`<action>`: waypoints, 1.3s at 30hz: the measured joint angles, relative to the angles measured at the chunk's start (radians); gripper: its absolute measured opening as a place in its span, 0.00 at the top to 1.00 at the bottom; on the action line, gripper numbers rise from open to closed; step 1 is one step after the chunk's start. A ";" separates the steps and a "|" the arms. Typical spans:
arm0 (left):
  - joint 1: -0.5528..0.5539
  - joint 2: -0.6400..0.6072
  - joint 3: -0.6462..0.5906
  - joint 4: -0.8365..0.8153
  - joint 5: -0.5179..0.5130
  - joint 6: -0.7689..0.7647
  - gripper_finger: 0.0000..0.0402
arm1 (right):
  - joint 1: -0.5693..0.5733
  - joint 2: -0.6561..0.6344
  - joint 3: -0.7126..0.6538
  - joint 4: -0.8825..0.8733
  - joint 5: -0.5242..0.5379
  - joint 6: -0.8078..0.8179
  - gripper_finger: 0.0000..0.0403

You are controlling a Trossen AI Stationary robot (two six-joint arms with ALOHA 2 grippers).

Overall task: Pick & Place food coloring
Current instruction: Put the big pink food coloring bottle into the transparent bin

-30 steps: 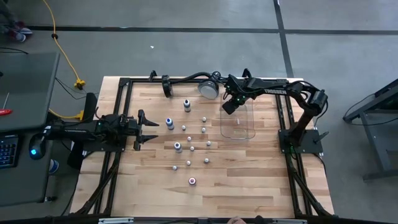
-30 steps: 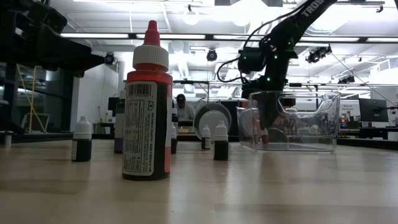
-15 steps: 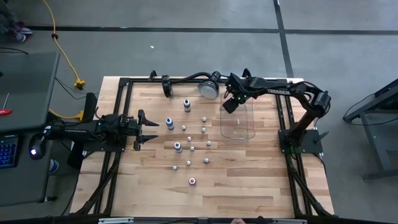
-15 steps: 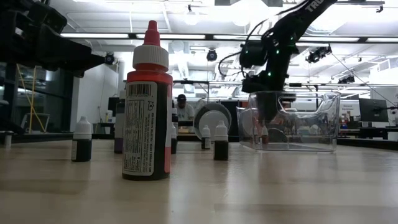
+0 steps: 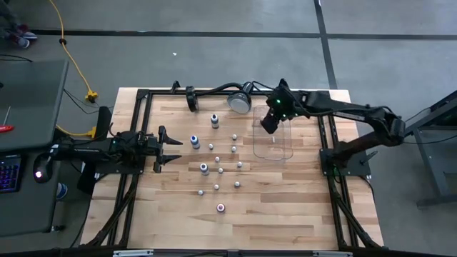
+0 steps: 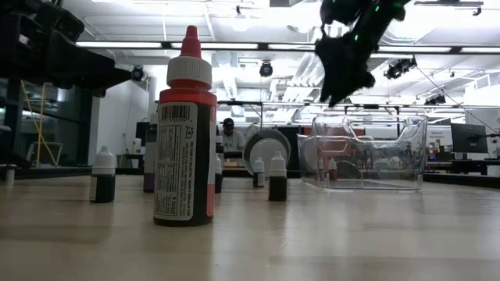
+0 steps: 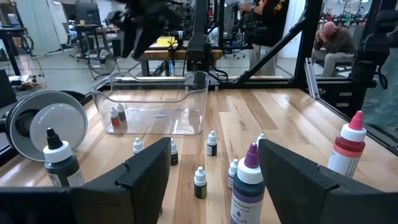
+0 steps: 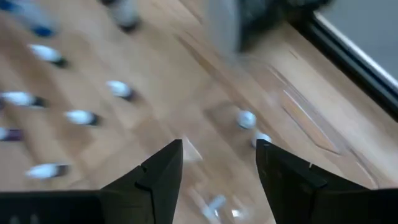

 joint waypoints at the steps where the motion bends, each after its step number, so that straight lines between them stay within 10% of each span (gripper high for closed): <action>1: 0.000 0.000 0.000 0.000 0.000 0.000 0.41 | 0.022 -0.017 0.000 0.006 0.006 0.003 0.52; 23: 0.000 0.000 0.000 0.000 0.000 0.000 0.41 | 0.508 0.253 0.601 -0.347 0.024 -0.150 0.52; 39: 0.000 0.000 0.000 0.000 0.000 0.000 0.41 | 0.736 0.506 0.747 -0.323 -0.030 -0.195 0.52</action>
